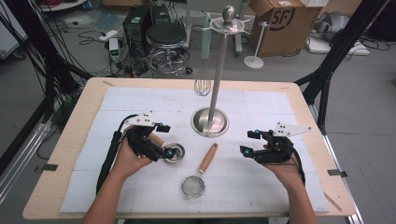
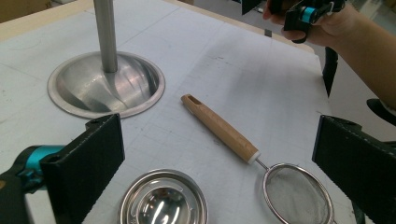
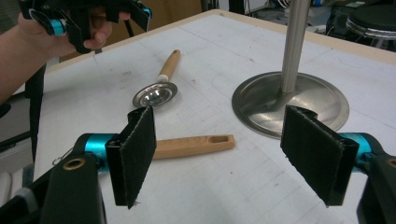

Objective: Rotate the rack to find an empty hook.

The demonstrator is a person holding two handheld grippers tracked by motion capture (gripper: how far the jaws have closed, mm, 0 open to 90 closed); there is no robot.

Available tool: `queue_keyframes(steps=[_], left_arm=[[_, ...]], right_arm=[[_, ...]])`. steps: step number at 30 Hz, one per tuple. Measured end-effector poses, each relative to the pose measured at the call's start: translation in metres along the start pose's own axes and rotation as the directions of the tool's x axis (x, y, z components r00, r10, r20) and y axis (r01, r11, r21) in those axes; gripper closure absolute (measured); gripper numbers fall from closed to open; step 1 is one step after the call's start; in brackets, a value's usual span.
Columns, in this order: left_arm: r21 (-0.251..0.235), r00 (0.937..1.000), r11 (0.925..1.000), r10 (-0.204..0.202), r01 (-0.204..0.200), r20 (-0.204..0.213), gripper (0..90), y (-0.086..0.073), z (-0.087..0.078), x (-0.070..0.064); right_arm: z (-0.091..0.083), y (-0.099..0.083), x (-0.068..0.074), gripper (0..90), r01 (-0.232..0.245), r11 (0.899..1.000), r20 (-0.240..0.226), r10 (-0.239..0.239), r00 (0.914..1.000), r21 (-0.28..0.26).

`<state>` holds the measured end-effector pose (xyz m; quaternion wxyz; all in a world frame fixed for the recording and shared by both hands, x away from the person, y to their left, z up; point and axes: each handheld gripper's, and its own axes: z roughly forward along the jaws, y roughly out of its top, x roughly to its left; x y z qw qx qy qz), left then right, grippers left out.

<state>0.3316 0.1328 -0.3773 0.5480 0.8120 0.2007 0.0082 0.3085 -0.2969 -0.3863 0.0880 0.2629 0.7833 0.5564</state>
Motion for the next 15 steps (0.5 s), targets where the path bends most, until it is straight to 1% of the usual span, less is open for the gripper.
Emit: queue_keyframes(steps=[3,5,11,15], left_arm=[[0.008,1.0,0.9999,0.006,-0.006,-0.005,2.9,-0.0002,-0.0011,0.0],[0.006,1.0,1.0,0.006,-0.006,-0.004,2.8,-0.0004,-0.0014,0.0001],[0.007,1.0,1.0,0.007,-0.007,-0.002,2.8,-0.0006,-0.0009,0.0004],[0.009,1.0,0.9999,0.006,-0.006,0.004,2.9,-0.001,-0.0006,0.0003]], right_arm=[[0.002,-0.0012,-0.0011,24.4,0.001,1.0,-0.002,-0.001,1.0,0.009],[0.0023,-0.0017,-0.0014,22.2,-0.007,1.0,-0.005,0.007,1.0,0.017],[0.0024,-0.0026,-0.0022,19.9,-0.018,1.0,-0.005,0.018,0.9998,0.014],[0.0027,-0.0026,-0.0028,18.0,-0.025,1.0,0.004,0.025,0.9997,0.013]])
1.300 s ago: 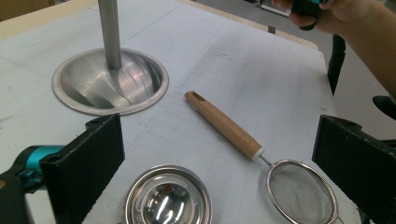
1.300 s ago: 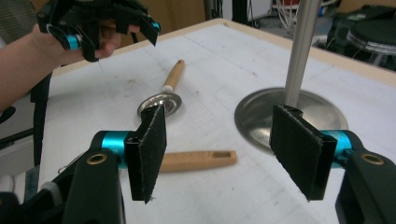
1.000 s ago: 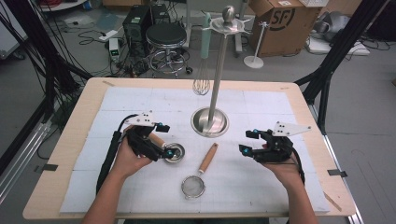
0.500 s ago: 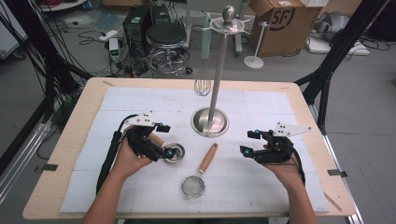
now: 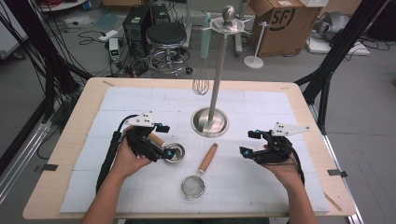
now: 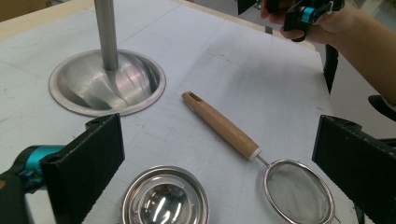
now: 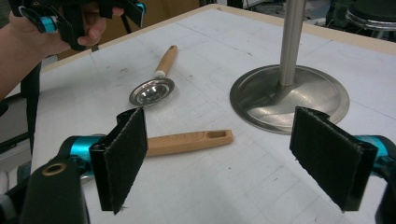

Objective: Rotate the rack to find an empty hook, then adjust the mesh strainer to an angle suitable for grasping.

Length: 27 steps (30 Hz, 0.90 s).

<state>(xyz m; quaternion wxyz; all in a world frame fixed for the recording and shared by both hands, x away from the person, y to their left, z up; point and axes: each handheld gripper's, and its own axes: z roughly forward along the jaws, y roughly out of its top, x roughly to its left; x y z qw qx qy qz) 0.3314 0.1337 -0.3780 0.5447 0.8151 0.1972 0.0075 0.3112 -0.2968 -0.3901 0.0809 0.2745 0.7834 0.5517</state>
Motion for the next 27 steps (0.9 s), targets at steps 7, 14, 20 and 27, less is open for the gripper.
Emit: queue_keyframes(steps=[7,14,20,27], left_arm=[[0.0,1.0,1.0,0.003,-0.003,-0.001,2.9,0.0,-0.0001,-0.0002],[0.004,1.0,1.0,0.006,-0.006,-0.007,2.8,0.0,0.0003,0.0001],[0.006,0.9999,1.0,0.007,-0.007,-0.012,2.9,-0.0001,-0.0004,-0.0007],[-0.002,0.9999,1.0,0.002,-0.002,-0.015,2.9,-0.0002,-0.0008,0.0018]], right_arm=[[-0.0008,-0.0002,-0.0009,17.3,-0.003,1.0,0.008,0.003,1.0,0.0],[-0.001,-0.0002,0.0,17.3,0.006,1.0,0.008,-0.006,1.0,0.002],[-0.0004,0.0,0.0,17.3,0.011,1.0,0.009,-0.011,0.9999,0.0],[-0.0011,-0.0004,0.0015,17.3,0.007,1.0,0.018,-0.007,0.9998,0.011]])
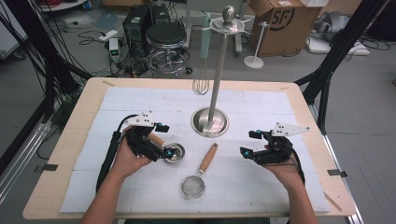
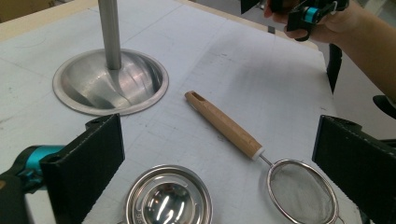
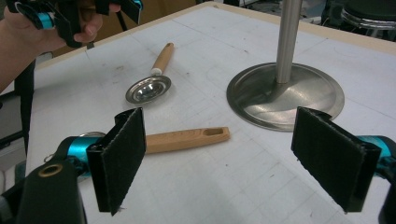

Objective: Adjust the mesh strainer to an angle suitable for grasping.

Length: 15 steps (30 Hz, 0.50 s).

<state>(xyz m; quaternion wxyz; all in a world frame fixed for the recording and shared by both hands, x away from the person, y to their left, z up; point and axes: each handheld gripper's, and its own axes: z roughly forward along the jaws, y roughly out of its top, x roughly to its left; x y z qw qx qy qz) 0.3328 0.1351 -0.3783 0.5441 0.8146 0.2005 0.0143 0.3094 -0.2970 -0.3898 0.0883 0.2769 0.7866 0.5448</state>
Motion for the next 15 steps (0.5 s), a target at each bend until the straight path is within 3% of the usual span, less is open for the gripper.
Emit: queue_keyframes(steps=[8,15], left_arm=[[-0.004,1.0,1.0,-0.004,0.004,-0.006,2.9,0.0008,-0.0003,-0.0013],[-0.002,0.9999,1.0,-0.004,0.004,-0.011,2.9,0.0007,-0.0005,0.0005]], right_arm=[[0.004,-0.0003,0.0034,18.0,0.018,1.0,-0.001,-0.018,0.9998,0.019],[0.0095,-0.0011,0.0054,24.9,0.034,0.998,-0.007,-0.033,0.9994,0.045]])
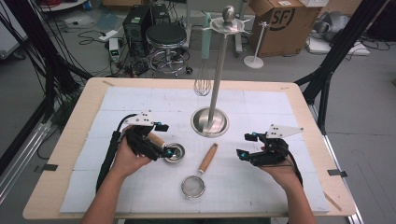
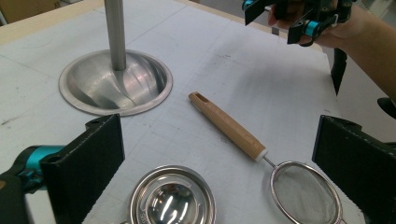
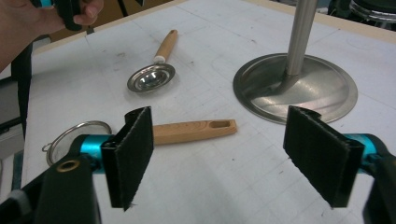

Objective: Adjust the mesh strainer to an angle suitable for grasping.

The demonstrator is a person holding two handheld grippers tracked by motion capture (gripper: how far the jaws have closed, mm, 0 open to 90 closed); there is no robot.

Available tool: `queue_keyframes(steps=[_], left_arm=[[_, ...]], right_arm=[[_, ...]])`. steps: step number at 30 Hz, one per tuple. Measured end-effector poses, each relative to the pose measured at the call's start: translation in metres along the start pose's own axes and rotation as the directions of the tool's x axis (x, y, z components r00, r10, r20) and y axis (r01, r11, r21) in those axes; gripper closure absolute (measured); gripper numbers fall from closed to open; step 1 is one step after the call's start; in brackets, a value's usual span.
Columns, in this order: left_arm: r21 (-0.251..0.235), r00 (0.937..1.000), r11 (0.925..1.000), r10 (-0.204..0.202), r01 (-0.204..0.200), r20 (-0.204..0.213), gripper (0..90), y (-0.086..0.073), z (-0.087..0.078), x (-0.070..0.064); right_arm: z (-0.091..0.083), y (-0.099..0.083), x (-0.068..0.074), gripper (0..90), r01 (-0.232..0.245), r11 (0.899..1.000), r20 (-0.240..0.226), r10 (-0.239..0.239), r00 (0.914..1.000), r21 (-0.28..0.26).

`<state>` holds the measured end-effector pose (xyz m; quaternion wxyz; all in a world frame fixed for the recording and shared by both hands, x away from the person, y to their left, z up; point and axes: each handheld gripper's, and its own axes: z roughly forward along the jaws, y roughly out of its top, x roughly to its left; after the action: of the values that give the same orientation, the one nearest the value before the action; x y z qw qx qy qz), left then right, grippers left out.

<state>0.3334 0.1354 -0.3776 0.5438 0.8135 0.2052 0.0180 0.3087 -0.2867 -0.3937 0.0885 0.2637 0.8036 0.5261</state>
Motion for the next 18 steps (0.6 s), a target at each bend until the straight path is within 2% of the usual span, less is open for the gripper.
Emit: queue_keyframes(steps=[10,18], left_arm=[[-0.004,1.0,1.0,0.002,-0.002,-0.004,2.9,0.0,-0.001,0.001],[0.001,0.9998,1.0,0.002,-0.002,-0.021,2.9,0.0,-0.004,0.003]], right_arm=[[0.019,0.003,0.011,45.2,0.02,0.998,-0.029,-0.019,0.9994,0.057],[0.049,0.01,0.023,58.1,0.069,0.991,-0.085,-0.059,0.9947,0.118]])
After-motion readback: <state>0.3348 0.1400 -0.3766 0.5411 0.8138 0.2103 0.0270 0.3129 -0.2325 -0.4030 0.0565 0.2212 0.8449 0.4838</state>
